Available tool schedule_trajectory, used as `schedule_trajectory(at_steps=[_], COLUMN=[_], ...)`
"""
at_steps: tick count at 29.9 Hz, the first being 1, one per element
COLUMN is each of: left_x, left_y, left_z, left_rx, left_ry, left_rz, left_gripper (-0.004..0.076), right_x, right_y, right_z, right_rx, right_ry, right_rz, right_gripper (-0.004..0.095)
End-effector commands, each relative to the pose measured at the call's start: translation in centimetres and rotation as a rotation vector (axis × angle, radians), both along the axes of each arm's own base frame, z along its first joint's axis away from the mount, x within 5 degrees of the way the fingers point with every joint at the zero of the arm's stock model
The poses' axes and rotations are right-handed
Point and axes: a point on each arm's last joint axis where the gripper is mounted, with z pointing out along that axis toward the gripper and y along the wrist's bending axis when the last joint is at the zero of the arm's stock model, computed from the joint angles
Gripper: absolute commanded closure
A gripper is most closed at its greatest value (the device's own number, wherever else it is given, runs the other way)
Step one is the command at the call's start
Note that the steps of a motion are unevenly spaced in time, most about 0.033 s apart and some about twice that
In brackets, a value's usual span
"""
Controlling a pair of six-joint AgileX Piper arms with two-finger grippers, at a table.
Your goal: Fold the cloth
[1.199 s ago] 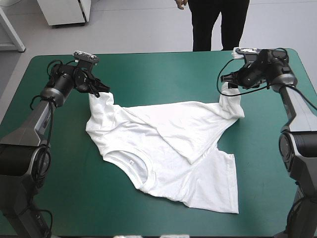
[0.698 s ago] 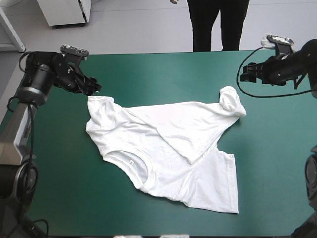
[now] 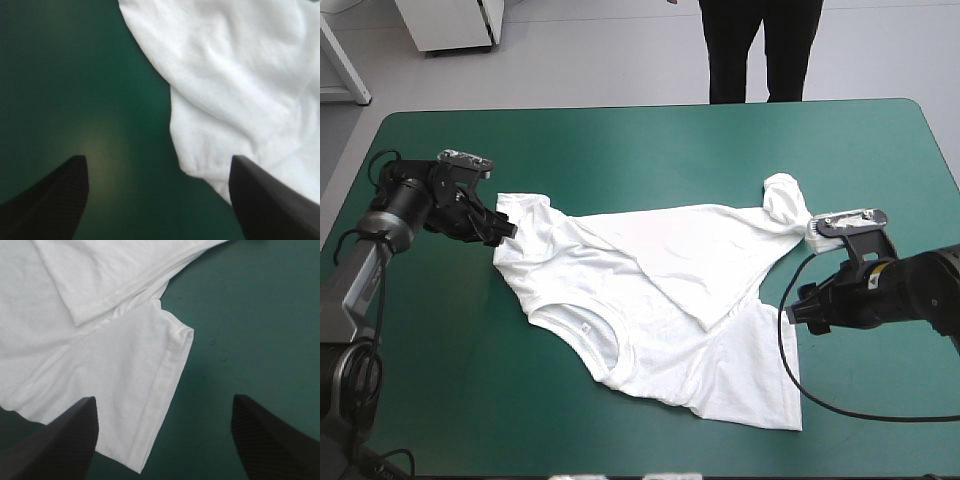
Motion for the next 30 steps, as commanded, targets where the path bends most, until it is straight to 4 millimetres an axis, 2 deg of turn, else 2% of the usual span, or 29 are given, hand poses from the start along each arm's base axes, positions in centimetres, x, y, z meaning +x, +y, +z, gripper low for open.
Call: schedule_trajectory(at_steps=[1, 4, 12, 15, 17, 22, 25, 30], left_x=[1.1, 1.8, 2.3, 2.5, 2.7, 2.9, 3.0, 3.2], left_y=[-0.4, -0.6, -1.0, -1.5, -2.1, -3.9, -4.7, -4.7], left_z=[-0.9, -3.2, -5.0, -5.8, -6.6, -8.3, -9.3, -10.5], left_rx=[-0.056, -0.08, -0.101, -0.128, -0.137, -0.149, -0.145, -0.142], left_ry=[0.02, 0.099, 0.149, 0.18, 0.203, 0.253, 0.278, 0.303], left_rz=[0.016, 0.019, 0.004, -0.006, -0.021, -0.059, -0.076, -0.075], left_gripper=[0.0159, 0.0159, 0.0161, 0.0195, 0.0251, 0.0462, 0.0582, 0.0728], right_x=[-0.9, -1.0, -1.3, -1.3, -1.2, -0.5, 0.7, 2.9], right_y=[-0.2, 0.0, 0.0, -0.3, -0.5, -0.4, -0.1, 0.7], right_z=[0.0, -1.1, -3.4, -4.4, -5.5, -8.1, -9.1, -10.7], right_rx=[-0.003, -0.015, -0.045, -0.078, -0.113, -0.15, -0.158, -0.151], right_ry=[-0.016, 0.022, 0.096, 0.112, 0.131, 0.19, 0.182, 0.169], right_rz=[0.021, 0.042, 0.056, 0.053, 0.057, 0.074, 0.096, 0.107], right_gripper=[0.0223, 0.0224, 0.0224, 0.0236, 0.0245, 0.0247, 0.0246, 0.0247])
